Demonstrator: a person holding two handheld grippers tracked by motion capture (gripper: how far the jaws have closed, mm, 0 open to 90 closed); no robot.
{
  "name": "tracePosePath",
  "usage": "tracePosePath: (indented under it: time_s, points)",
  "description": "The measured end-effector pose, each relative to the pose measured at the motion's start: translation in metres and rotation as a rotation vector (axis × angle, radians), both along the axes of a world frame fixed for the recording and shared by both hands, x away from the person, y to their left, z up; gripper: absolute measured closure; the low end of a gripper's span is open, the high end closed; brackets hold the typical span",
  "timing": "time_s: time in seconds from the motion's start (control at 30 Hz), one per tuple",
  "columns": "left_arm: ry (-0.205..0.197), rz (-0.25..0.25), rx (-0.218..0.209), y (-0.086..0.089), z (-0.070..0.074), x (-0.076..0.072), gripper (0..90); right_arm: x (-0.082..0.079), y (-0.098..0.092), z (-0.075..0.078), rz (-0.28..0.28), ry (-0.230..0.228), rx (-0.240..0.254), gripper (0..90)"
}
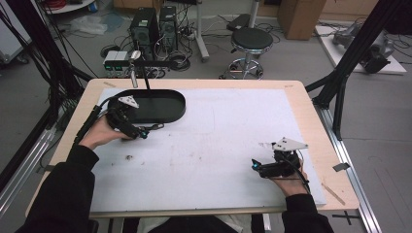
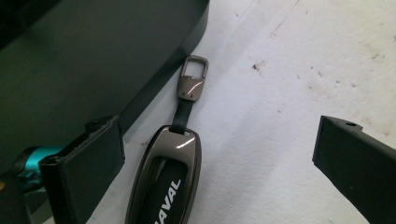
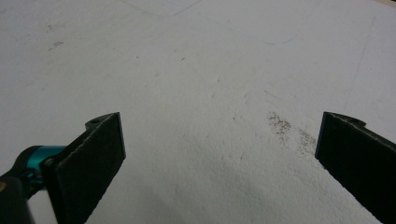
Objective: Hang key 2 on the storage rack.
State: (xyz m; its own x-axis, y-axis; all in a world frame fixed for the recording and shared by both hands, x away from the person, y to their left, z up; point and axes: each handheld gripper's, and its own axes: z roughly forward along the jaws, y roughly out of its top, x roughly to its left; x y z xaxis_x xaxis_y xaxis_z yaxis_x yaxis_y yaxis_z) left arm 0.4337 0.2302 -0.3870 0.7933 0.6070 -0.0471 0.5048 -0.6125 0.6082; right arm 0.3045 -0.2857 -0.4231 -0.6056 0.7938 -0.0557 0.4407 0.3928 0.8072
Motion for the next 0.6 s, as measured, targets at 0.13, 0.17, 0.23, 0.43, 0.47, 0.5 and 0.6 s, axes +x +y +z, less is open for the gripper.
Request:
tracePosePath:
  time_s: [0.13, 0.17, 0.23, 0.43, 0.47, 0.5, 0.6]
  points:
    - [0.002, -0.005, 0.023, -0.004, -0.005, 0.002, 2.6, -0.001, -0.001, 0.000, -0.002, -0.001, -0.004, 0.8]
    - [0.000, -0.002, 0.026, -0.005, -0.006, 0.002, 2.6, -0.002, -0.001, 0.000, -0.003, 0.002, -0.002, 0.8]
    - [0.006, -0.007, 0.027, -0.007, -0.009, 0.003, 2.6, -0.001, -0.001, 0.000, -0.001, 0.000, -0.002, 0.8]
    - [0.032, -0.030, 0.025, -0.012, -0.015, 0.006, 7.2, -0.001, -0.001, 0.000, -0.003, -0.003, -0.003, 0.8]
    - [0.035, -0.036, 0.024, -0.013, -0.016, 0.006, 9.6, -0.001, -0.001, 0.000, -0.004, -0.001, -0.003, 0.8]
    - [0.036, -0.033, 0.025, -0.014, -0.017, 0.006, 9.7, -0.001, -0.001, 0.000, -0.004, 0.000, -0.001, 0.8]
    - [0.041, -0.039, 0.034, -0.015, -0.019, 0.007, 9.7, -0.002, -0.001, 0.000, -0.002, 0.005, -0.004, 0.8]
